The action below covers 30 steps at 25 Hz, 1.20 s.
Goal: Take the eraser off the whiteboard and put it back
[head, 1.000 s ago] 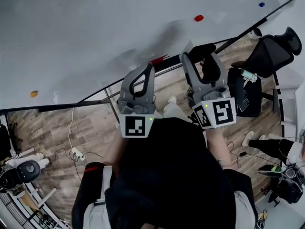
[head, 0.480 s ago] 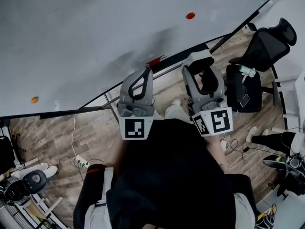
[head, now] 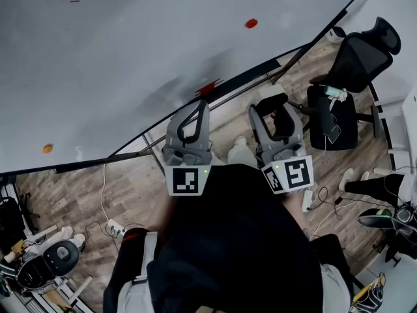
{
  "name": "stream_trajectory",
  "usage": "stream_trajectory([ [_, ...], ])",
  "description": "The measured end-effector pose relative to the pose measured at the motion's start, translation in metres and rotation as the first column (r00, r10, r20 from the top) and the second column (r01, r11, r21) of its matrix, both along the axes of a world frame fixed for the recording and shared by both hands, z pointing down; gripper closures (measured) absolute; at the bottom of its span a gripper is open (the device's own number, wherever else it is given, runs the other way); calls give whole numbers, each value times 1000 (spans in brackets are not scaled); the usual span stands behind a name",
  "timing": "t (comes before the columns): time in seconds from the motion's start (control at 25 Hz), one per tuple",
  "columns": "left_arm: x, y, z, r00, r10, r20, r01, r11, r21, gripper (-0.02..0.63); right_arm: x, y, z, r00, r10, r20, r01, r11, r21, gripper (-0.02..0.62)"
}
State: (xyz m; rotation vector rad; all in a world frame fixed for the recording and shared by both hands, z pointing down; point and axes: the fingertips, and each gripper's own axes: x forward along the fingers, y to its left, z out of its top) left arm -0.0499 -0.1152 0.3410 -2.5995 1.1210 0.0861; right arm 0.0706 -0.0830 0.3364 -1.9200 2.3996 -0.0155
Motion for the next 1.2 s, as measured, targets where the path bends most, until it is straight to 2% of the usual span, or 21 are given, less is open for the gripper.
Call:
stream_trajectory([
  [0.2, 10, 2, 11, 1000, 28, 11, -28, 999, -31, 604, 4, 4, 8, 1000, 16, -2, -16, 1000, -21, 367],
  [0.36, 20, -2, 8, 999, 44, 8, -44, 999, -13, 604, 14, 3, 11, 1000, 29, -3, -30, 999, -36, 367],
  [0.56, 36, -10, 12, 998, 62, 20, -61, 997, -40, 604, 30, -1, 16, 999, 51, 11, -50, 997, -55, 367],
  [0.84, 68, -14, 6, 998, 60, 11, -60, 998, -30, 604, 64, -9, 19, 998, 50, 23, -48, 997, -67, 366],
  [1.2, 113, -33, 2, 999, 25, 42, -25, 1000, -11, 604, 113, -38, 15, 1000, 6, 29, -5, 998, -62, 365],
])
